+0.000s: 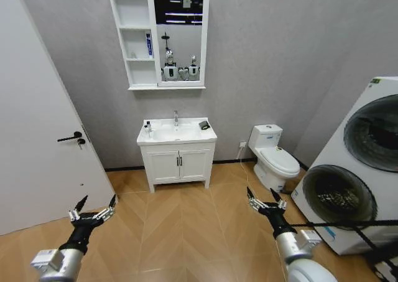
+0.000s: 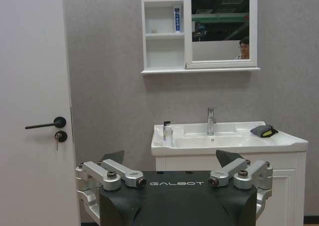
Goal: Move facial cleanser and shampoo from washbasin to cabinet, then wipe washbasin with towel.
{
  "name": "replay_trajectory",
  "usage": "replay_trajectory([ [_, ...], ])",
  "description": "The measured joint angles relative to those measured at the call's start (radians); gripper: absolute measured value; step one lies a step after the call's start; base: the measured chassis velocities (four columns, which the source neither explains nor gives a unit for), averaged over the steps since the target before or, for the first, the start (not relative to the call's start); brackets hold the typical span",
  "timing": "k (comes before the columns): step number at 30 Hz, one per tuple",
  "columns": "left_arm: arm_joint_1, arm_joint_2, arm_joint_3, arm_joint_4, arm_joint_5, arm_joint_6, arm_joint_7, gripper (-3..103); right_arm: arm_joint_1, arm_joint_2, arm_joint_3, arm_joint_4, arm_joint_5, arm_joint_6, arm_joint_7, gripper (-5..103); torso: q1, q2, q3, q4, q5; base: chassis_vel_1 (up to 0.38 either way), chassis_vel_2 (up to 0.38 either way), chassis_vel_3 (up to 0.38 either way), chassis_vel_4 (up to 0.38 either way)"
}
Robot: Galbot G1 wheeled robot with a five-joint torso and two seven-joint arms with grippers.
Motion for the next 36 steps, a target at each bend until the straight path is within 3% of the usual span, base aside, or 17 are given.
replay_trajectory([
  [7,0.006,0.022,0.002,-0.032,-0.029,0.020,0.000,100,-0.008,0.007,0.002,0.003,-0.003,0.012,0.002,100,0.000,0.000,0.000,-0.0001,0.0001,0.000,0.000,0.000,0.000],
  [27,0.019,0.001,0.009,-0.067,-0.030,0.025,0.006,99,-0.027,0.038,-0.003,0.014,-0.022,0.013,-0.031,100,0.000,0.000,0.000,-0.0001,0.0001,0.000,0.000,0.000,0.000],
  [36,0.016,-0.017,0.013,-0.069,-0.028,0.027,0.008,99,-0.028,0.010,0.011,0.021,-0.019,0.004,-0.032,100,0.000,0.000,0.000,0.0000,0.0001,0.000,0.000,0.000,0.000],
])
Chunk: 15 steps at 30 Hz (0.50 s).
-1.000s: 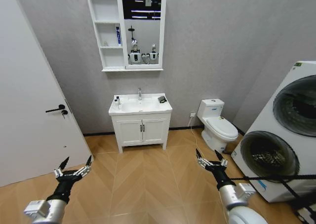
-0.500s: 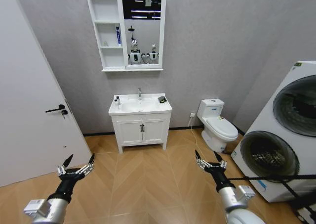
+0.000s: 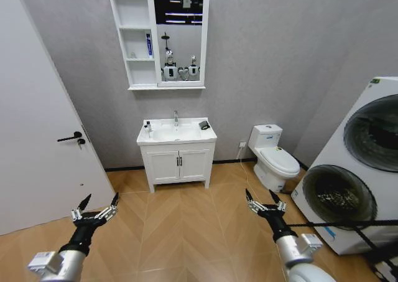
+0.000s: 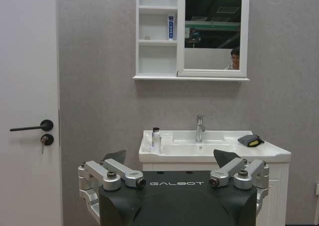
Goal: Move facial cleanser and shampoo from washbasin to cabinet, then wipe washbasin with towel.
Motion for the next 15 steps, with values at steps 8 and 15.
replay_trajectory([
  [8,0.000,0.003,0.004,0.004,0.001,-0.002,0.002,99,0.001,0.014,0.008,-0.017,-0.016,0.025,-0.024,100,0.000,0.000,0.000,-0.0001,0.0000,0.000,0.000,0.000,0.000],
  [15,0.002,0.005,0.013,0.004,0.001,-0.002,0.002,99,0.004,0.023,0.010,-0.022,-0.009,0.043,-0.030,100,0.000,0.000,0.000,0.0000,0.0000,-0.003,0.009,0.004,-0.006],
])
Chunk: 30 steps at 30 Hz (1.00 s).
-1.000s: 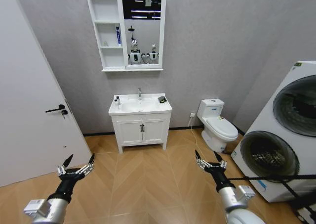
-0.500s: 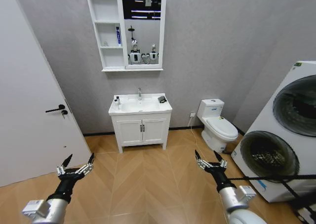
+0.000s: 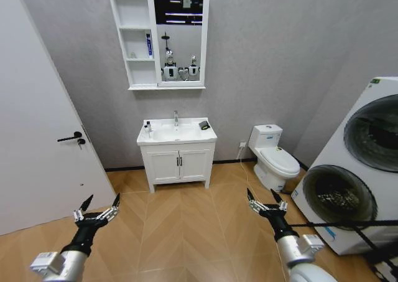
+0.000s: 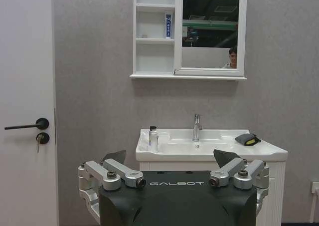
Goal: Move facial cleanser and shampoo from washbasin to cabinet, then wipe washbasin with towel.
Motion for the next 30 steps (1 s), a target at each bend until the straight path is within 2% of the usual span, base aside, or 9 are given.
replay_trajectory([
  [8,-0.002,-0.024,0.012,0.004,0.003,0.000,-0.008,99,0.001,-0.019,0.000,0.001,0.005,0.001,-0.004,100,0.000,0.000,0.000,-0.0001,0.0000,-0.111,0.098,0.131,-0.113],
  [10,-0.005,-0.031,0.015,0.007,0.004,-0.001,-0.019,96,0.002,-0.023,-0.001,0.001,0.006,0.001,-0.004,100,0.000,0.000,0.000,0.0000,0.0000,-0.183,0.219,0.207,-0.211],
  [14,0.000,-0.032,0.016,0.008,0.003,0.000,-0.019,99,0.001,-0.031,-0.004,0.000,0.006,0.001,-0.004,100,0.000,0.000,0.000,0.0001,0.0002,-0.191,0.229,0.250,-0.221],
  [26,-0.003,-0.029,0.009,0.007,0.000,0.000,-0.008,99,0.017,-0.030,-0.007,-0.001,0.011,-0.003,-0.002,100,0.001,0.000,0.000,-0.0001,0.0002,-0.250,0.246,0.255,-0.249],
  [27,-0.002,-0.029,0.009,0.006,0.000,0.000,-0.007,102,0.019,-0.029,-0.009,-0.002,0.011,-0.003,-0.004,100,0.001,-0.001,0.000,0.0001,-0.0002,-0.186,0.191,0.232,-0.161],
  [30,-0.002,-0.029,0.009,0.004,0.000,0.000,-0.007,100,0.024,-0.030,-0.012,-0.005,0.010,-0.003,-0.006,100,0.001,-0.001,0.000,0.0001,0.0000,-0.176,0.181,0.155,-0.158],
])
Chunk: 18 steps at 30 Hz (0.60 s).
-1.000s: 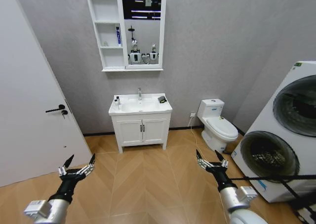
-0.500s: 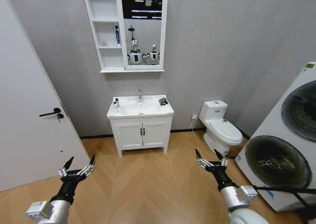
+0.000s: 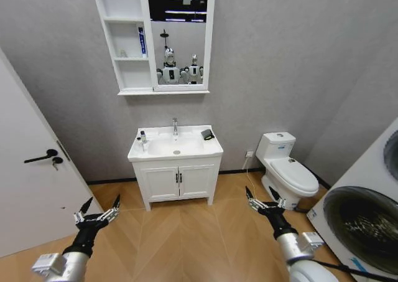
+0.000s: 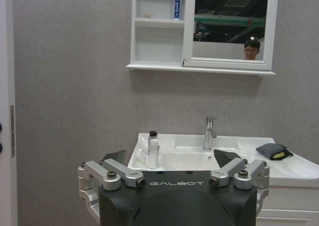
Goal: Move facial cleanser and shampoo from washbasin to cabinet, then wipe washbasin with towel.
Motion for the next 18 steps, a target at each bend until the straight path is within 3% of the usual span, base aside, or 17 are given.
replay_trajectory([
  [10,0.002,0.001,-0.001,-0.003,-0.001,-0.001,0.007,98,0.014,-0.022,0.001,-0.007,0.008,0.001,-0.008,100,-0.002,0.001,-0.001,0.0000,0.0000,-0.128,0.118,0.119,-0.121],
  [18,0.000,0.001,0.001,0.000,-0.001,-0.001,0.007,98,0.013,-0.025,0.002,-0.008,0.009,0.005,-0.011,100,-0.001,0.000,0.000,-0.0001,0.0007,-0.247,0.243,0.234,-0.259],
])
